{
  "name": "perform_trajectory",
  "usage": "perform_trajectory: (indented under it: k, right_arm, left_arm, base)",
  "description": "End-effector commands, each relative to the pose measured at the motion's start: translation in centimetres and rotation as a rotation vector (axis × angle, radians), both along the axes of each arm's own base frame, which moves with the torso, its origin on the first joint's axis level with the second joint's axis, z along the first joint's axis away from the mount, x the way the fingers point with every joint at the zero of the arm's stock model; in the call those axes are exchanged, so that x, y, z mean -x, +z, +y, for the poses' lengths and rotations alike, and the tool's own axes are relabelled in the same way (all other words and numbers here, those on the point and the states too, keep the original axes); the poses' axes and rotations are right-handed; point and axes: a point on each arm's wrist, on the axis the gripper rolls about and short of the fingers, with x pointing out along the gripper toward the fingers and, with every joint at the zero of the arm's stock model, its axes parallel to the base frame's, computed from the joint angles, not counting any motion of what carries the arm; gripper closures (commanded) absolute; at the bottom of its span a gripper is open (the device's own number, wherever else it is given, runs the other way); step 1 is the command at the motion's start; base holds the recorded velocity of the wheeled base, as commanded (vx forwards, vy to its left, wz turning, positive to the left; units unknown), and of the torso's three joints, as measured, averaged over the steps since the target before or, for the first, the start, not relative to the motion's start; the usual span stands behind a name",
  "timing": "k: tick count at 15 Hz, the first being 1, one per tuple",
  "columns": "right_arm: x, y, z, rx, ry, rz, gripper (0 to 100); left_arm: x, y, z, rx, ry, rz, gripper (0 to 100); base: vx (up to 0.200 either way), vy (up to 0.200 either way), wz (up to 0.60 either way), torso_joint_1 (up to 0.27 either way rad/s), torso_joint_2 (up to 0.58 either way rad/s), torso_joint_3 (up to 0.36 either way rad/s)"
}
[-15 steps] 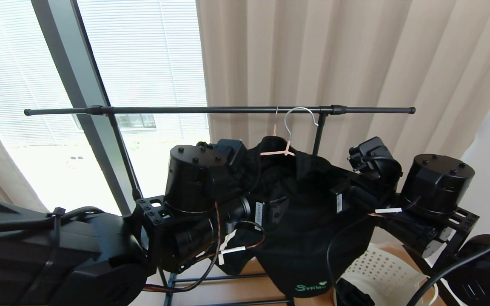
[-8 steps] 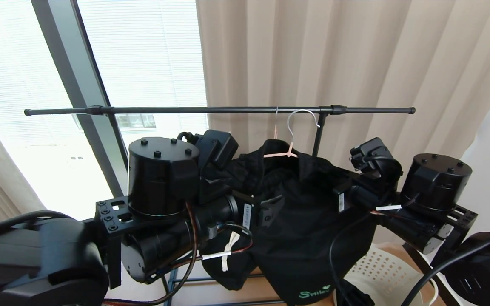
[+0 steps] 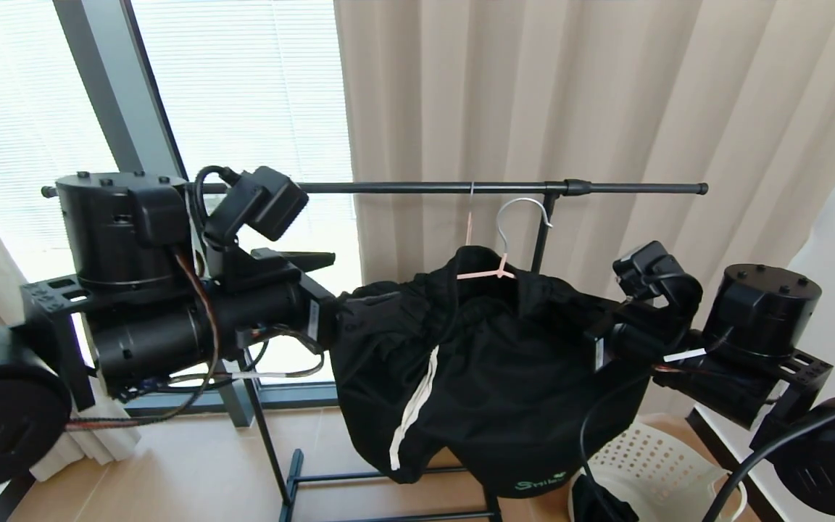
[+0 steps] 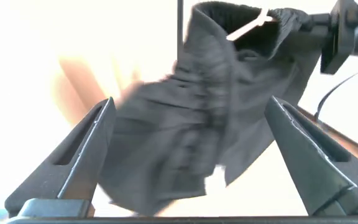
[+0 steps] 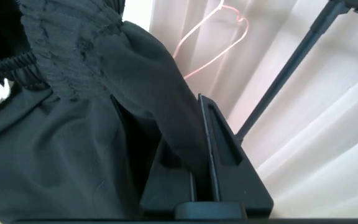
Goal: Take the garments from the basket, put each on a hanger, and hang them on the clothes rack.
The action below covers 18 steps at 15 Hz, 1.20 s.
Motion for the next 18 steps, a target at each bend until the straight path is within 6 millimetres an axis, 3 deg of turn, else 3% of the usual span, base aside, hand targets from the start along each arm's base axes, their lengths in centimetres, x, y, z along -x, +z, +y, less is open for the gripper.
perform_trajectory:
  k: [1, 4, 8, 9, 10, 15, 18]
  right_arm:
    - [0.4, 0.2, -0.3, -0.005, 0.033, -0.002, 100]
    - [1.1, 0.0, -0.5, 0.025, 0.062, -0.006, 100]
    - [2.1, 0.2, -0.4, 0.051, 0.083, -0.022, 100]
    - [2.1, 0.2, -0.4, 0.051, 0.083, -0.022, 100]
    - [2.6, 0.5, -0.1, 0.048, 0.098, -0.029, 100]
    - [3.3, 0.6, 0.7, 0.048, 0.135, -0.034, 100]
    - [3.7, 0.8, 0.9, 0.044, 0.145, -0.043, 100]
  left_arm:
    - [-1.9, 2.7, 3.7, -0.078, -0.023, -0.063, 0]
    - [-2.0, 5.4, 5.3, -0.148, -0.314, 0.030, 0]
    - [-3.8, 1.6, 2.6, -0.232, -0.505, 0.090, 0]
    - [-3.8, 1.6, 2.6, -0.232, -0.505, 0.090, 0]
    - [-3.9, 0.6, 0.8, -0.242, -0.551, 0.119, 0]
    - [-3.4, -0.9, -1.3, -0.289, -0.574, 0.160, 0]
    - [-3.6, -1.6, -1.6, -0.311, -0.558, 0.182, 0]
  base:
    - [0.000, 0.000, 0.00, 0.000, 0.00, 0.000]
    - [0.000, 0.000, 0.00, 0.000, 0.00, 0.000]
    - [0.000, 0.000, 0.00, 0.000, 0.00, 0.000]
    - [0.000, 0.000, 0.00, 0.000, 0.00, 0.000]
    - [0.000, 0.000, 0.00, 0.000, 0.00, 0.000]
    - [0.000, 0.000, 0.00, 0.000, 0.00, 0.000]
    - [0.000, 0.000, 0.00, 0.000, 0.00, 0.000]
